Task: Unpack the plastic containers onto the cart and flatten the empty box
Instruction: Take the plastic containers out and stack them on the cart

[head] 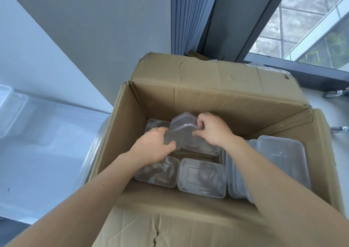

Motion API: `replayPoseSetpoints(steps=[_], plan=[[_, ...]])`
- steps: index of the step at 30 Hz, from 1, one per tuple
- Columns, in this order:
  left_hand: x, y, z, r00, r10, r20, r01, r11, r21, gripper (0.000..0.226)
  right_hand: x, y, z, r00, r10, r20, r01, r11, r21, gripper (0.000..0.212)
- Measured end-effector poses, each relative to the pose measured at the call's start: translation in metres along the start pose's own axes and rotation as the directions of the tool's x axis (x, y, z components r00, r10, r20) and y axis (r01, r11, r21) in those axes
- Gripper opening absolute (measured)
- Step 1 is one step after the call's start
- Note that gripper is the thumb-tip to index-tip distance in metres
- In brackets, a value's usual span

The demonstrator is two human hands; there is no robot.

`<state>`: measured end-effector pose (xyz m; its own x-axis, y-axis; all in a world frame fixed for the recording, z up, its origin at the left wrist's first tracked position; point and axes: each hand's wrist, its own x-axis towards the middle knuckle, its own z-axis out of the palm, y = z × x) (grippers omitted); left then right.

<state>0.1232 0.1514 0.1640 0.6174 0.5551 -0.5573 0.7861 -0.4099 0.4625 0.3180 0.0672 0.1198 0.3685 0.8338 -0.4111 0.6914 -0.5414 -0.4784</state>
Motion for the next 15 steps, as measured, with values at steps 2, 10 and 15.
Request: replayPoseSetpoints(steps=[2, 10, 15], plan=[[-0.005, 0.000, -0.002, 0.999, -0.026, -0.046, 0.024, 0.999, -0.048, 0.051, -0.012, -0.006, -0.008, 0.998, 0.011, -0.067, -0.004, 0.994, 0.110, 0.033], [-0.022, 0.010, -0.010, 0.996, 0.003, -0.089, -0.059, 0.773, -0.631, 0.072, -0.069, -0.020, -0.037, 0.970, 0.232, -0.068, -0.090, 0.605, 0.791, 0.053], [-0.034, 0.039, 0.000, 0.989, 0.123, -0.079, -0.140, 0.643, -0.753, 0.059, -0.109, -0.021, -0.049, 0.917, 0.358, -0.174, -0.036, 0.510, 0.860, 0.037]])
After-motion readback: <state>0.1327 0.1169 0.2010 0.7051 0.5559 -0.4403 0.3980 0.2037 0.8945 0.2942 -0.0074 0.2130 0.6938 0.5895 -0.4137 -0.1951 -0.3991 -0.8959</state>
